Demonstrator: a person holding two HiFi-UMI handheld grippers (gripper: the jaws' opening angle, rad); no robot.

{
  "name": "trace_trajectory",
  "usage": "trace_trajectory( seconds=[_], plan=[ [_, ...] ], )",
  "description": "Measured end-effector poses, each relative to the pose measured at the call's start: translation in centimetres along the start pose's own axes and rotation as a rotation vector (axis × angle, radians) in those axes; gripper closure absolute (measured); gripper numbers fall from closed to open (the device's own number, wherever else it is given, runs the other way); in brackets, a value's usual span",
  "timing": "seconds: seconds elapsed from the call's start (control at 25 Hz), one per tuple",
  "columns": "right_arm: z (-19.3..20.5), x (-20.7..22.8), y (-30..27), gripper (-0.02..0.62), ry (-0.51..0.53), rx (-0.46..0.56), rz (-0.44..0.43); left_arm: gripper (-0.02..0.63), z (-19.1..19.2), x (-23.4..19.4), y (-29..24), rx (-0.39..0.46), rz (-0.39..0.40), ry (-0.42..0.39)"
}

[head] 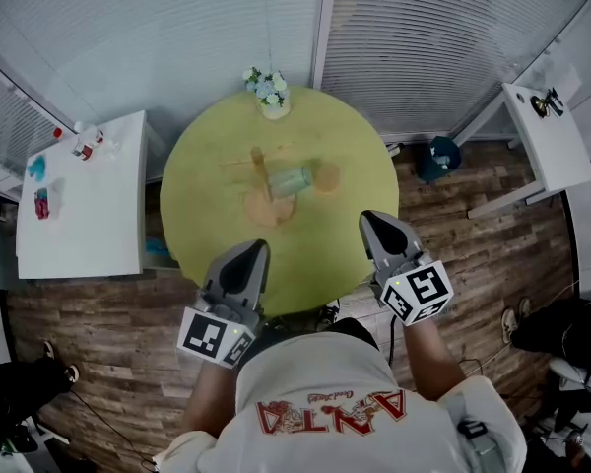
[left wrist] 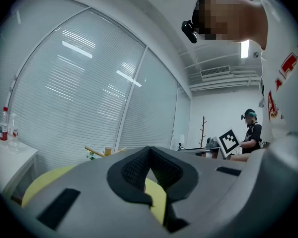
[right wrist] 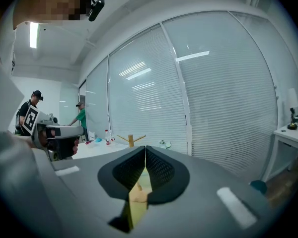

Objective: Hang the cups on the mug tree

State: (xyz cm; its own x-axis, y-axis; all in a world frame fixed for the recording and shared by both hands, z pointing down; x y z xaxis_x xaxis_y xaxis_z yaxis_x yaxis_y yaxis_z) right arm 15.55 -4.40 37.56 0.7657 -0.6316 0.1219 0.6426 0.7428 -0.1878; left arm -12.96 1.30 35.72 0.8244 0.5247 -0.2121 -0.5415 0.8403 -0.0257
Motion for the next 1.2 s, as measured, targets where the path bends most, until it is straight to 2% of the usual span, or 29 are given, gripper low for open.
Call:
trace_trajectory(
  seconds=[0.08, 0.16, 0.32, 0.44, 0.96, 1.2],
  plan=[
    [0.5, 0.7, -0.4, 0.568, -0.009, -0.028, 0.014, 0.598, 0.2, 0.0, -0.1, -0.004, 0.0, 0.005],
    [1.0, 1.4, -1.0, 0.513, -0.011, -0.063, 0.018, 0.598, 0.4, 0.0, -0.2, -0.01, -0.003, 0.011],
    [2.3, 3.0, -3.3, 0.404, 0.012, -0.185, 0.015, 0.597, 0.8, -0.2, -0.4, -0.025, -0.01, 0.024],
    [3.7, 4.2, -5.6, 0.359, 0.036, -0.269, 0.012, 0.598, 1.2, -0.4, -0.9, -0.035, -0.012, 0.033],
    [10.5, 9.6, -14.7, 0.33, 0.064, -0.503, 0.049, 0.598, 2.3, -1.8, -2.6, -0.079, -0.04, 0.059],
    [13.6, 11.2, -18.0, 0.319, 0.082, -0.614, 0.038, 0.597, 2.8, -2.4, -3.1, -0.094, -0.056, 0.073]
  ],
)
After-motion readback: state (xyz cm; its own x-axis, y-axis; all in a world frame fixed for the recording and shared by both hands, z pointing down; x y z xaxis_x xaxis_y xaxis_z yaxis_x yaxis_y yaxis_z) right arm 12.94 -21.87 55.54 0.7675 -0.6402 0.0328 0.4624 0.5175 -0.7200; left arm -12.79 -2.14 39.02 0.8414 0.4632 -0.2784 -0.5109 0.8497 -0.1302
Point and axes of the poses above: the fingertips, and each gripper's own axes: y backward along the fingers, x to its right, z out of its underside, the point moved 10 cm from there along y, backward along the fingers, and after that the axes turned 1 degree about -z, right-handed, at the moved point
